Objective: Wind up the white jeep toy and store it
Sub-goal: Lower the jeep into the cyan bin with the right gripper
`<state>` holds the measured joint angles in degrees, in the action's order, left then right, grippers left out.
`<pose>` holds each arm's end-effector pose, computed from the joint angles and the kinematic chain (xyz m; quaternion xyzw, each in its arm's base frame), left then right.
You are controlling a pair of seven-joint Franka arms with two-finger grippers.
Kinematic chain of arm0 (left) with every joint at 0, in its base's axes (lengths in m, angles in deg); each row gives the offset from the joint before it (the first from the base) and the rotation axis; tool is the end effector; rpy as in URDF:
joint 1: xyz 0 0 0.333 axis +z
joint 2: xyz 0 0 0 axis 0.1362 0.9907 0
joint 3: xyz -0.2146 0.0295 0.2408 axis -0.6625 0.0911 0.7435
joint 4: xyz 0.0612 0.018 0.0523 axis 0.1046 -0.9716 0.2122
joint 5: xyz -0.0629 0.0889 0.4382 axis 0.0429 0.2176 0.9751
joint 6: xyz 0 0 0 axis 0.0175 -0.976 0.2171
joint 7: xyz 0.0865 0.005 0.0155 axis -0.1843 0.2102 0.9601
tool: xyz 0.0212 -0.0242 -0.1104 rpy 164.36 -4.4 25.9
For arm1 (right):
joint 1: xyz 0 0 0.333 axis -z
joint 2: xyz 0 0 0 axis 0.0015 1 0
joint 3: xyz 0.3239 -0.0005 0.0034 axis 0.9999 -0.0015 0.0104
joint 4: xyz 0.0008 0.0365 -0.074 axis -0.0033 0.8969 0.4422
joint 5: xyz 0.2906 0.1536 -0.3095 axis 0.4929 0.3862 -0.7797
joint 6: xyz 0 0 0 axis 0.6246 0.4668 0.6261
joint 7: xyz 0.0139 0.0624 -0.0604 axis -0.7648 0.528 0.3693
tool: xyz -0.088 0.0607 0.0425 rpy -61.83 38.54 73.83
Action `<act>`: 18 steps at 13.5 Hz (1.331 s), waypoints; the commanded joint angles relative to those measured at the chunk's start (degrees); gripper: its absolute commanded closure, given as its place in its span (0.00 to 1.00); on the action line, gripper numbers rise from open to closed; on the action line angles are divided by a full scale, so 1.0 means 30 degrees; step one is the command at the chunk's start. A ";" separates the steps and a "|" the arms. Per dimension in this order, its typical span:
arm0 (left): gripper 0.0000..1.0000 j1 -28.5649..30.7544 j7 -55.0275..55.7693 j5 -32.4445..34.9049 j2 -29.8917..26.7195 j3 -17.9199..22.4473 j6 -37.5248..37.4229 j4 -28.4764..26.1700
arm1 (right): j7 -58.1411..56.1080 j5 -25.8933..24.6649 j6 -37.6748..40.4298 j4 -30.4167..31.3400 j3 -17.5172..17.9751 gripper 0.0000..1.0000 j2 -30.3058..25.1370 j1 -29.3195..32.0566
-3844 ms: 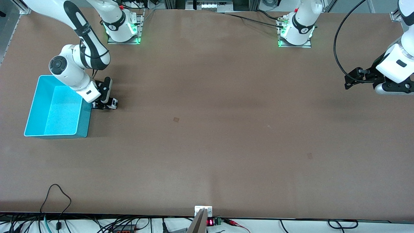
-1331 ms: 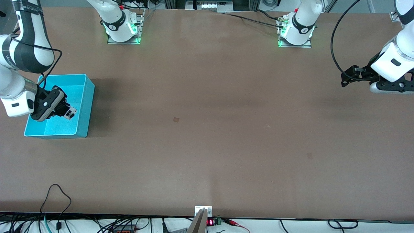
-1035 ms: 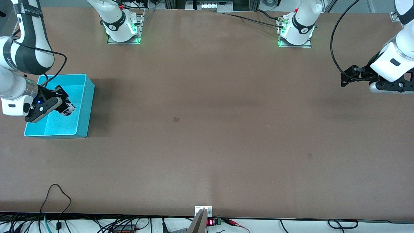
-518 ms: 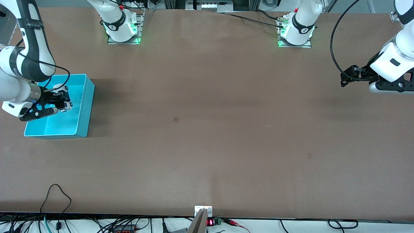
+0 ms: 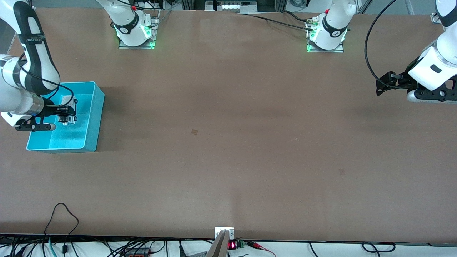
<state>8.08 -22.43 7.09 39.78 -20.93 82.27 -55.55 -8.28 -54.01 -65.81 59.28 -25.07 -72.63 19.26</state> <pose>0.6041 -0.0195 0.5645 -0.9995 0.0149 0.0192 0.0194 0.5731 -0.1932 0.2235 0.9959 0.0089 -0.0860 0.0250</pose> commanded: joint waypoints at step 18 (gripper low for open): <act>0.00 0.0383 -0.0115 -0.0285 0.0114 -0.0098 -0.1136 0.0510 | -0.1428 -0.0698 0.4397 -0.3210 0.0342 0.00 -0.2250 -0.0820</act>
<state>8.43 -22.43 7.09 39.78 -20.94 81.26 -55.50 -11.50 -55.47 -59.17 55.42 -24.01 -78.99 19.21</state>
